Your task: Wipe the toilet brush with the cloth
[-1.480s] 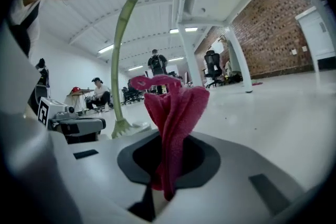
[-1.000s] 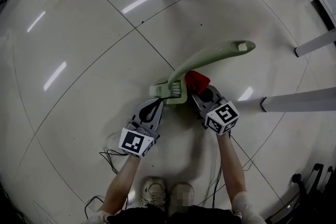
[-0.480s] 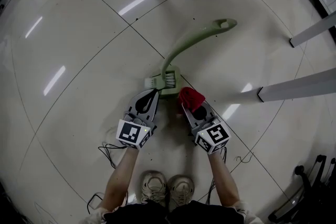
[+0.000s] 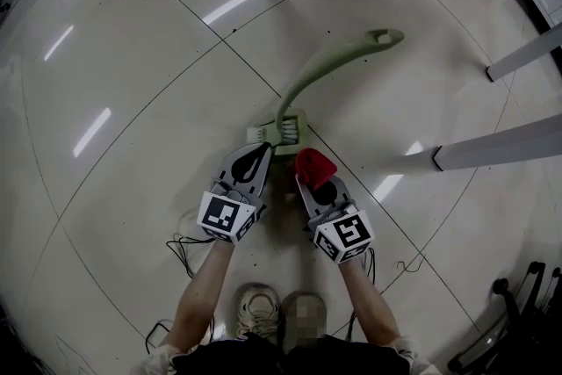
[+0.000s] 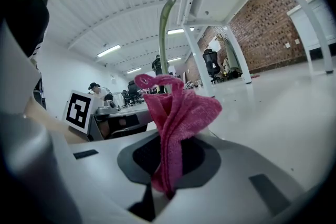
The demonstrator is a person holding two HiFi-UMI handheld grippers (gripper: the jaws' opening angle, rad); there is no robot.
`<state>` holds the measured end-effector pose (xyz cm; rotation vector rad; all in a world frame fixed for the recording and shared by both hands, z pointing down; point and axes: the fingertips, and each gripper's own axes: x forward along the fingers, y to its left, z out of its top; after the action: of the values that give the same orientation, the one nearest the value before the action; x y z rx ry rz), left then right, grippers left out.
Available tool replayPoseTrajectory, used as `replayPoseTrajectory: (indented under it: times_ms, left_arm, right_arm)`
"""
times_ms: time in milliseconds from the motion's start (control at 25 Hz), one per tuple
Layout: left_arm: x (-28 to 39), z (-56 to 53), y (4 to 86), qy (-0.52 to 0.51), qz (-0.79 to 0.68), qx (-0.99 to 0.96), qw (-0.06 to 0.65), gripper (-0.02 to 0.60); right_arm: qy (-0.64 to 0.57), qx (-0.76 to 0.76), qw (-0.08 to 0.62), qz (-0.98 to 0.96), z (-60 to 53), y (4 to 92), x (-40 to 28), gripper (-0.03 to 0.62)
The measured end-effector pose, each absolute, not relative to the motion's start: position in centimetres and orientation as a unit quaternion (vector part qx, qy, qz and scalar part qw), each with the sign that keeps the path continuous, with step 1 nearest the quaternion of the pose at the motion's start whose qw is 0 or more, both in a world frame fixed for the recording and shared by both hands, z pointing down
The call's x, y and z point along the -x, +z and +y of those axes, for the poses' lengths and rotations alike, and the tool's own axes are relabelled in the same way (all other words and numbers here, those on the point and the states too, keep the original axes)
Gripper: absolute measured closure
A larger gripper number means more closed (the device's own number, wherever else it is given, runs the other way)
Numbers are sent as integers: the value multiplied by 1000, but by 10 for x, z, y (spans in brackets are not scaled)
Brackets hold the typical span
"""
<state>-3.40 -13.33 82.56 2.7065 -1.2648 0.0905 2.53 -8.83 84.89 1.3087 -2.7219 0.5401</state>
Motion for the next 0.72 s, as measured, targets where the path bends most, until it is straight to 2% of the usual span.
replayPoseTrajectory:
  times_ms: [200, 520, 720]
  left_arm:
    - [34, -132, 824, 28, -414, -907, 75, 577]
    - [102, -140, 814, 15, -487, -871, 70, 577]
    - [117, -138, 819, 17, -496, -865, 72, 577]
  right_arm:
    - [168, -398, 44, -901, -86, 848, 4, 562]
    - [163, -372, 45, -912, -87, 848, 36, 562]
    - [160, -349, 49, -922, -90, 850, 59, 562]
